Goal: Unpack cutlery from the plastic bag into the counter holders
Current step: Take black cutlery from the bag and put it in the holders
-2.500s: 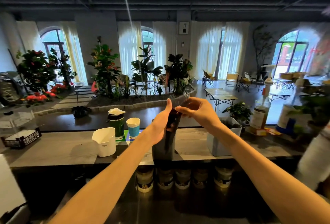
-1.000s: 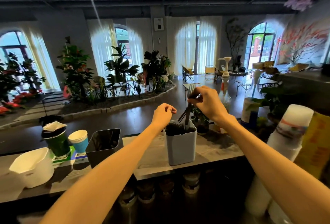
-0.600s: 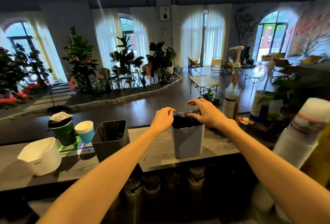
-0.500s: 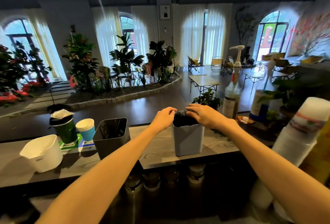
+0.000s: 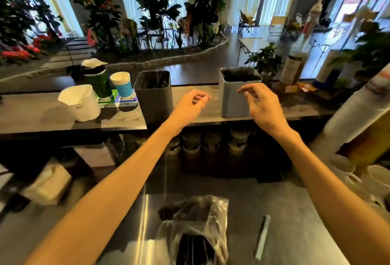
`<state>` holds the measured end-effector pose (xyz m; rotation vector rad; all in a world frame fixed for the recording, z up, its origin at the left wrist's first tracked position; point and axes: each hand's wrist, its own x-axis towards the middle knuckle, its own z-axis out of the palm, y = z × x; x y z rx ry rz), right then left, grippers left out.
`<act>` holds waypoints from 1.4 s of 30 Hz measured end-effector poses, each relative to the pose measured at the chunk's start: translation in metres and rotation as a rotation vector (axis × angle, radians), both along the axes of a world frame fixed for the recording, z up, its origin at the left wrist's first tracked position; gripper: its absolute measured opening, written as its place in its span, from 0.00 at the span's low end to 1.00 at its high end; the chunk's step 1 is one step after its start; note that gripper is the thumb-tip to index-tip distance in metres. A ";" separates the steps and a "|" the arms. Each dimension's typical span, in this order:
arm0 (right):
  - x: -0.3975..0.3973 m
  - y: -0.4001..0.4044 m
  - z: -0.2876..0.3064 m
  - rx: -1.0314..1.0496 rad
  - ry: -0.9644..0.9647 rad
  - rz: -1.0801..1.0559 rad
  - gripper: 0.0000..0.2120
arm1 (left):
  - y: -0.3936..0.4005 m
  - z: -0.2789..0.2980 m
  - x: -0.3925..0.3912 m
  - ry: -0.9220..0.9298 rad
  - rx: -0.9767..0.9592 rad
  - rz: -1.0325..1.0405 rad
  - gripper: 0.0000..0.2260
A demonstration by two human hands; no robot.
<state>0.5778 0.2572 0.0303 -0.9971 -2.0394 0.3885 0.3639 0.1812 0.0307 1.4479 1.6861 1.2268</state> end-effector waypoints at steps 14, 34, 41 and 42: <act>-0.011 -0.241 -0.255 -1.117 -0.293 0.322 0.11 | -0.248 -0.238 0.025 -0.378 -0.547 -0.039 0.11; -0.054 -0.261 -0.315 -1.061 -0.633 -0.133 0.17 | -0.251 -0.266 0.019 -0.212 -0.496 0.070 0.15; -0.041 -0.266 -0.292 -1.151 -0.505 -0.099 0.08 | -0.249 -0.264 0.017 -0.261 -0.445 0.079 0.13; -0.037 -0.268 -0.283 -1.165 -0.519 -0.077 0.12 | -0.249 -0.264 0.017 -0.269 -0.438 0.078 0.13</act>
